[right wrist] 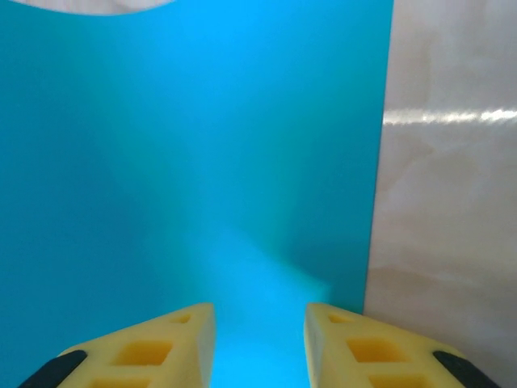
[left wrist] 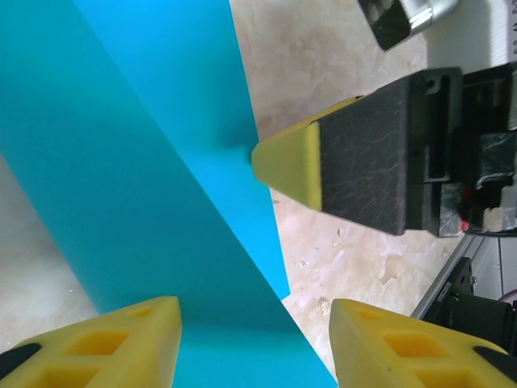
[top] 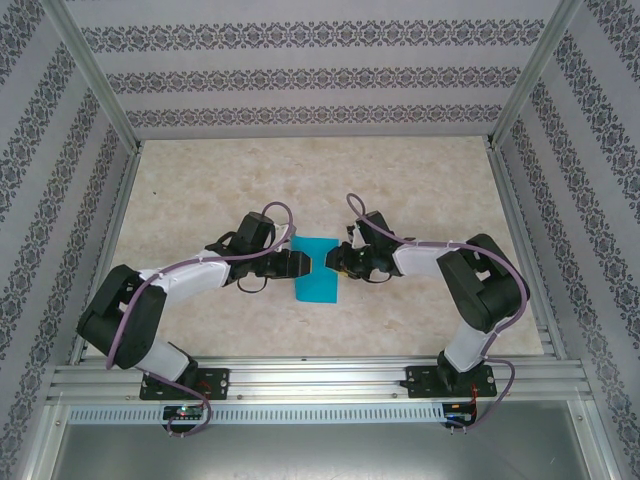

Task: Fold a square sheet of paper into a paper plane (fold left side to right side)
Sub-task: First fold in half a square sheet of paper at the center of the table.

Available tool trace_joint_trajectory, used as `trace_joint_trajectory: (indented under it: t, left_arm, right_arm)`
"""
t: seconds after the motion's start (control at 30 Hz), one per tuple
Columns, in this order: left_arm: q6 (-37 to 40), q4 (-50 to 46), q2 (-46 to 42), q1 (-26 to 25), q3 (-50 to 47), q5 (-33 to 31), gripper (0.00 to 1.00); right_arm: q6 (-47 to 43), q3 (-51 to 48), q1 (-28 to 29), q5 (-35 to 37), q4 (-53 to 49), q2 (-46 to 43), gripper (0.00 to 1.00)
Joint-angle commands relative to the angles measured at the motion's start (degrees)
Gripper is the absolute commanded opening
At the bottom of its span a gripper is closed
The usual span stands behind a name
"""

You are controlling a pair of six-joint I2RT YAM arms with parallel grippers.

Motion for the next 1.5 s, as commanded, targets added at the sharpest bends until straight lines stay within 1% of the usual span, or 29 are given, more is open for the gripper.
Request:
trace_joint_trajectory:
  t: [0.0, 0.2, 0.47, 0.6, 0.9, 1.0, 1.1, 1.17, 1.27, 1.4, 1.47]
  left_arm:
    - [-0.35, 2.95, 0.53, 0.24, -0.77, 1.43, 0.50]
    - [-0.96, 4.55, 1.15, -0.04, -1.21, 2.16, 0.45]
    - [-1.40, 5.67, 1.81, -0.64, -1.33, 2.58, 0.43]
    - [-1.46, 5.83, 1.76, -0.84, -1.24, 2.68, 0.43]
    - [-1.38, 5.95, 2.08, -1.32, -1.12, 3.01, 0.43]
    - [-1.34, 6.02, 2.26, -1.45, -1.08, 2.99, 0.43]
    - [-1.39, 6.09, 2.45, -1.54, -0.94, 3.09, 0.43]
    - [-1.32, 6.08, 2.54, -1.65, -0.78, 3.17, 0.43]
    - [-1.26, 6.13, 2.53, -1.64, -0.76, 3.12, 0.43]
    - [-1.39, 6.22, 2.36, -1.72, -0.68, 3.14, 0.43]
    - [-1.36, 6.07, 2.18, -1.72, -0.50, 3.14, 0.44]
  right_arm:
    - [1.05, 0.19, -1.47, -3.05, 5.80, -3.05, 0.39]
    - [5.36, -0.44, -1.94, -8.08, 16.49, -2.78, 0.54]
    - [7.94, 1.48, -1.33, -10.49, 21.63, 1.07, 0.66]
    - [7.78, 3.18, -0.65, -11.33, 21.65, 3.28, 0.68]
    - [8.52, 6.51, 0.78, -13.06, 23.25, 7.63, 0.67]
    - [8.52, 7.55, 1.05, -13.28, 22.58, 8.72, 0.64]
    - [8.42, 7.96, 1.16, -13.27, 22.03, 9.28, 0.58]
    - [8.25, 8.11, 1.22, -13.44, 21.60, 9.48, 0.52]
    - [7.70, 8.09, 1.21, -13.28, 20.68, 9.41, 0.39]
    - [6.65, 8.22, 1.20, -12.63, 18.78, 8.96, 0.20]
    - [6.11, 8.43, 1.13, -12.14, 17.75, 8.69, 0.12]
